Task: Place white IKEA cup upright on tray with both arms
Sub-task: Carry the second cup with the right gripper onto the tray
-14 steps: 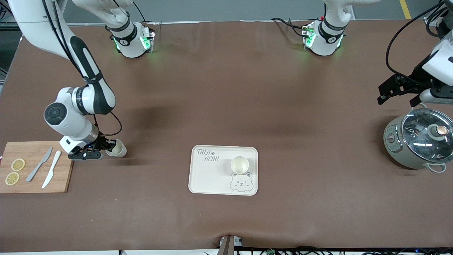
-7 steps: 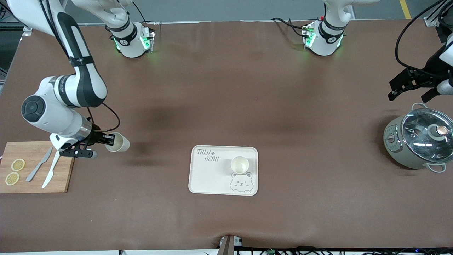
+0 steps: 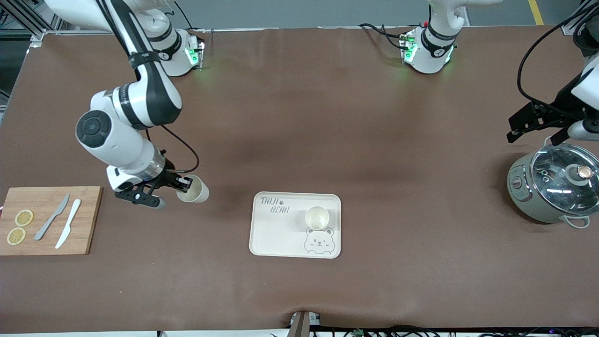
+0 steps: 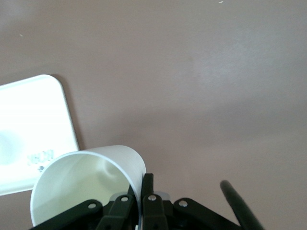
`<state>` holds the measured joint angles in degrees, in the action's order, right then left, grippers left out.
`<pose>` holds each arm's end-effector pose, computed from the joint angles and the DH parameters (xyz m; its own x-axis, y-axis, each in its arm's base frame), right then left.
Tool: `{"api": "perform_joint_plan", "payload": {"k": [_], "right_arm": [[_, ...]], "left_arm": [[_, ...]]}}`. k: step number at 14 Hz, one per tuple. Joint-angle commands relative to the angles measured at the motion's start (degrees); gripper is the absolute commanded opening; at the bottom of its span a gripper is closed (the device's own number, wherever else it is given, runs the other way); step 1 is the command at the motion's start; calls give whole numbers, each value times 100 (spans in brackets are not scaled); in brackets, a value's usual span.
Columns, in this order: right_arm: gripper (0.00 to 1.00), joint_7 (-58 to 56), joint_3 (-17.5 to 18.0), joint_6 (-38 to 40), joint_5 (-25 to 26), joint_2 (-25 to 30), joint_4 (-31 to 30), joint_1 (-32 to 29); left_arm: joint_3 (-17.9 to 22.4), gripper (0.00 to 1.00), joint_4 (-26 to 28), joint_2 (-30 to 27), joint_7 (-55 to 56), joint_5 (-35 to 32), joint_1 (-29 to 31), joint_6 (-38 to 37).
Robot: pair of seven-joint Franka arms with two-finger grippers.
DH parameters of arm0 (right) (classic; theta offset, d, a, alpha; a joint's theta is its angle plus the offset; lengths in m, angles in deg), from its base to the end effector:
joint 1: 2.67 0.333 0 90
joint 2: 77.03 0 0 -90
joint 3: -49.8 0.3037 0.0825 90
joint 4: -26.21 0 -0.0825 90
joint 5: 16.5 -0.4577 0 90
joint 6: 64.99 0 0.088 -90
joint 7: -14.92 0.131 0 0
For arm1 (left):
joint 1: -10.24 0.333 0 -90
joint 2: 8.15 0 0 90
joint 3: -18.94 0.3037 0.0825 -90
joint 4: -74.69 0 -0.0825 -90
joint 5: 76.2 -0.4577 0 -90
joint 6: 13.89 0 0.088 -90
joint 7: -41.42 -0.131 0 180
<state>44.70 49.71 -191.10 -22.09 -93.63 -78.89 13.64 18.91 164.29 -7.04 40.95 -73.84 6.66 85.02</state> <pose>0.6673 0.1996 0.3065 0.9573 -0.2881 0.0238 -0.2840 -0.9526 -0.1086 0.6512 -0.0459 0.5949 0.9877 -0.0641 0.1428 -0.0705 -0.9967 0.0400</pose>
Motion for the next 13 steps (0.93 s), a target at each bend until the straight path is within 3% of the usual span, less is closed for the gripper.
{"api": "perform_joint_plan", "payload": {"k": [1,6,13], "right_arm": [[0,615,-61,51,-91,-307,401,284],[0,1889,-61,7,-48,-1106,1358,874],[0,2884,-88,-502,5,-2091,2124,1358]], "left_arm": [[-23,100,-338,240,-68,27,-3,-197],[-23,100,-329,249,-76,27,-38,-197],[-23,100,-321,284,-103,19,-47,-197]]}}
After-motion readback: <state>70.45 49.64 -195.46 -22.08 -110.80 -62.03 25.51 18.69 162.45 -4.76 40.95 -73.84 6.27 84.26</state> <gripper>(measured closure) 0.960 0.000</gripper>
